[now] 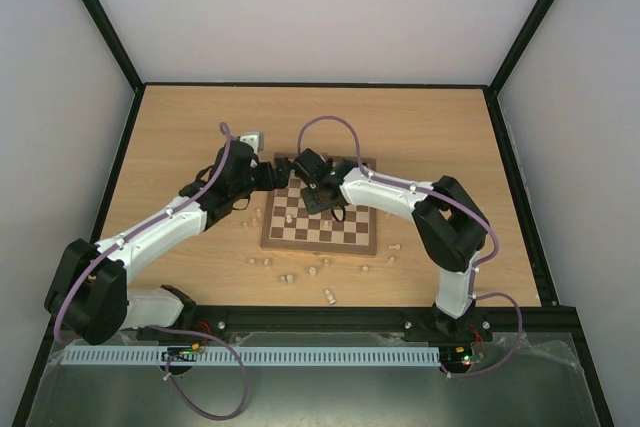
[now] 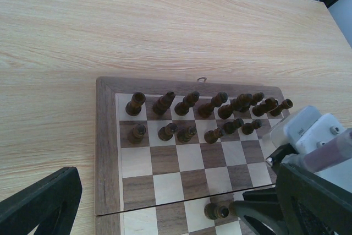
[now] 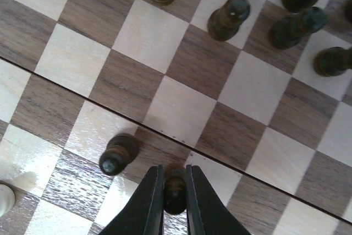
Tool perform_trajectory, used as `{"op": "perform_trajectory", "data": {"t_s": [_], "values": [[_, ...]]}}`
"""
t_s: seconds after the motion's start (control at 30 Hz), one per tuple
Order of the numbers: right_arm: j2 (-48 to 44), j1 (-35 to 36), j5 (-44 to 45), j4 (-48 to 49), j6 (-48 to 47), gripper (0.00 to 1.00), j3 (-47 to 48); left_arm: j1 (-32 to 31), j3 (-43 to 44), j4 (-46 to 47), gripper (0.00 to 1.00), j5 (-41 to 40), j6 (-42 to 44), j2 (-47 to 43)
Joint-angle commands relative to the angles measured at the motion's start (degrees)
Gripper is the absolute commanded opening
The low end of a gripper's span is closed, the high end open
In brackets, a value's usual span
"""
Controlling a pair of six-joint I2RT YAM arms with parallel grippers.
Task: Set up the chess pieces on the board
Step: Pick up the chess piece from the chessboard, then place the chess piece on the chessboard.
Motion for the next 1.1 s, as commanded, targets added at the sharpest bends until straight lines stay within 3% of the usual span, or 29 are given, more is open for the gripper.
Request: {"op": "perform_trajectory", "data": {"t_s": [0.0,0.53,1.07], "values": [[-3.70,-0.16,4.77,-4.26,0.02,0.08,0.06,-0.20,1.31,-0.66,0.99,-0.33,0.41,0.25],[-11.65,-11.83,3.98,-4.93,0.10,0.08,-5.95,-0.20,1.32,-0.71,0.99,-0.03,0.32,0.07],[-5.14,-18.07,2.34,-5.77,0.02,0.09,-1.98,-0.21,1.27,-0.67,1.00,0.01,0.30,0.04]]}}
